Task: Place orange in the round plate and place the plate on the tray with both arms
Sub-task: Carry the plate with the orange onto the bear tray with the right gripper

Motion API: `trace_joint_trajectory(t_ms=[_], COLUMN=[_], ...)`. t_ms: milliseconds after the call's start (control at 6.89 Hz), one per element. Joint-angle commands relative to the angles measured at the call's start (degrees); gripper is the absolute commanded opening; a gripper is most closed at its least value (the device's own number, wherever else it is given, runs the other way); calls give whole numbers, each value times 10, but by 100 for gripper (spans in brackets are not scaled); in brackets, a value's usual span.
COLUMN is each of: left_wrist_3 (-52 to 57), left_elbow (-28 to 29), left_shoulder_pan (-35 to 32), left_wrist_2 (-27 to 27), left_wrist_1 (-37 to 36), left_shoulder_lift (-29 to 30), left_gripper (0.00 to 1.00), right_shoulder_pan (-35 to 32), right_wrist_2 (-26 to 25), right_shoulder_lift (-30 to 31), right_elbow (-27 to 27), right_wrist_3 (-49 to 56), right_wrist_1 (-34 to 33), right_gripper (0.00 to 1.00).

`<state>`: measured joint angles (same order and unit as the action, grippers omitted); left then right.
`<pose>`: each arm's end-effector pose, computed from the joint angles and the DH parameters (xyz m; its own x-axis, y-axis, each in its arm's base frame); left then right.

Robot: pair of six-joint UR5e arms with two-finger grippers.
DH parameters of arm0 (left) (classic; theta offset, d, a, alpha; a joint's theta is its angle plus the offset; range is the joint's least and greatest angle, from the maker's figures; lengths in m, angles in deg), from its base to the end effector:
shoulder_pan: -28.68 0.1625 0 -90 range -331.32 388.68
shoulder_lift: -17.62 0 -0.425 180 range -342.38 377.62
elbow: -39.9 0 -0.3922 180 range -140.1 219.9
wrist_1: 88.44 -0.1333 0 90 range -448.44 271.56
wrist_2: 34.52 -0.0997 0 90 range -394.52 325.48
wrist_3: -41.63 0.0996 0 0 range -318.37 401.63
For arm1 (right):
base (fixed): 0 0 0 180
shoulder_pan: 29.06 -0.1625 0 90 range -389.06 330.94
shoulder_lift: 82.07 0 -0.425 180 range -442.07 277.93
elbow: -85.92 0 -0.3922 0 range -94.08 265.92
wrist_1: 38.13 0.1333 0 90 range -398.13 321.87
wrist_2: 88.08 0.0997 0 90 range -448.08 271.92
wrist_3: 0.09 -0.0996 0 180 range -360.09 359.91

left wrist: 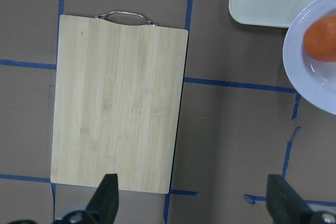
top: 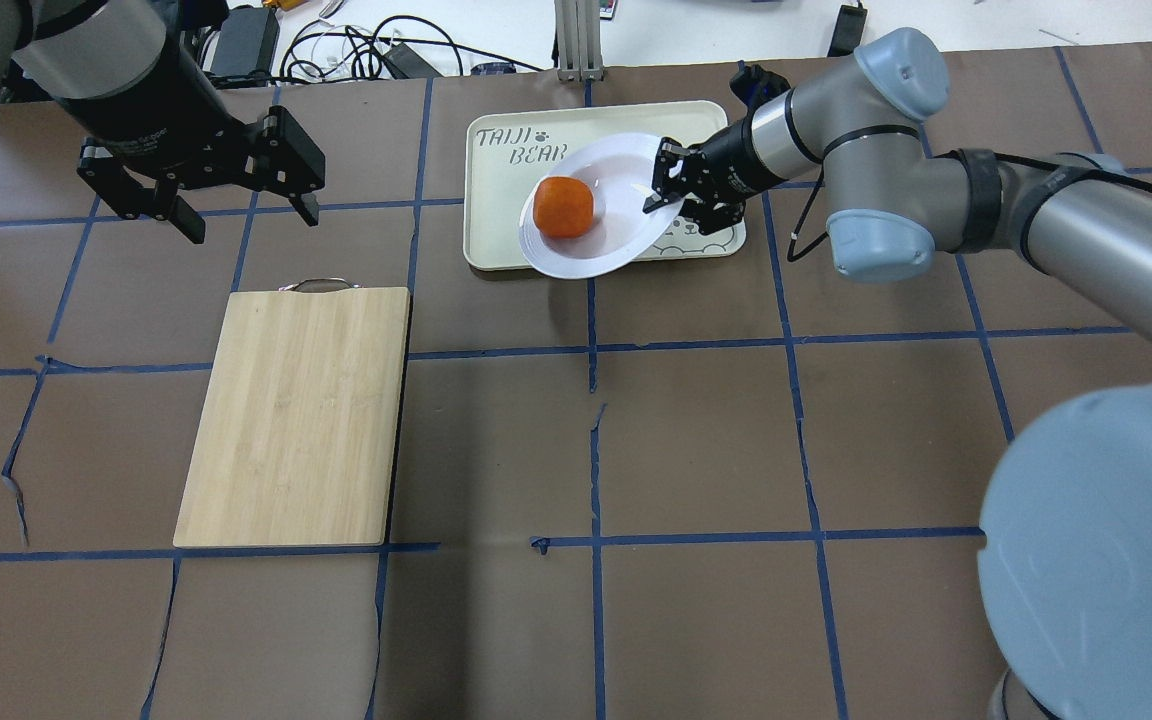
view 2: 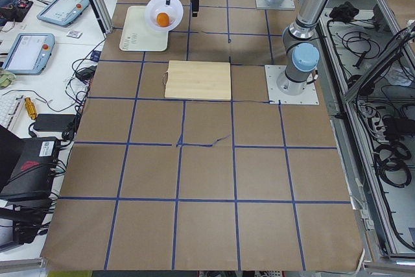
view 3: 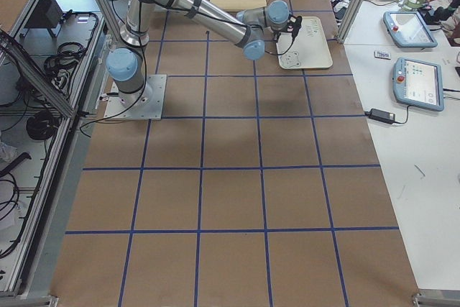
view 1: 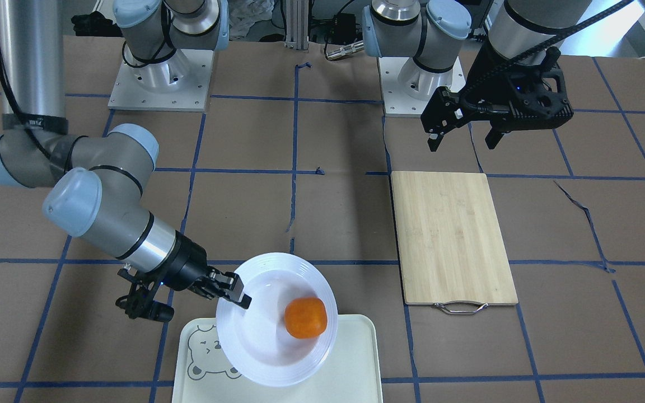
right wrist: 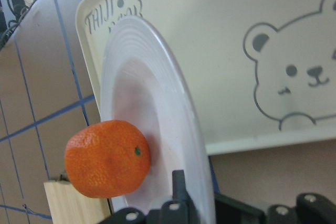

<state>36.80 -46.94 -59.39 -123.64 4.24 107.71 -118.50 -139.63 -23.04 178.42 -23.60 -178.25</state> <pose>-0.1182 -0.4969 0.5096 -0.9929 -0.1176 0.0159 -0.1177 0.9930 -0.0055 0.1887 -0.6656 0.2644 -0.7160 0.2258 -0.6606 0.3217 0.9465 -0.0251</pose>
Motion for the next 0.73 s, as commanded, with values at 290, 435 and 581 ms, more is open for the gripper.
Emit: trace_joint_trajectory(t_ms=[290, 435, 581], left_wrist_3=[1, 1, 1], left_elbow=[0, 0, 0], left_shoulder_pan=[0, 0, 0], left_wrist_2=[0, -2, -2], left_wrist_1=[0, 0, 0], left_shoulder_lift=[0, 0, 0], left_gripper=[100, 100, 100], right_shoulder_pan=[3, 3, 3], right_wrist_2=[7, 7, 1], right_shoulder_lift=[-110, -123, -124], right_elbow=[-130, -129, -125], right_wrist_3=[0, 1, 1], right_wrist_1=[-2, -2, -2], right_gripper=[0, 7, 34])
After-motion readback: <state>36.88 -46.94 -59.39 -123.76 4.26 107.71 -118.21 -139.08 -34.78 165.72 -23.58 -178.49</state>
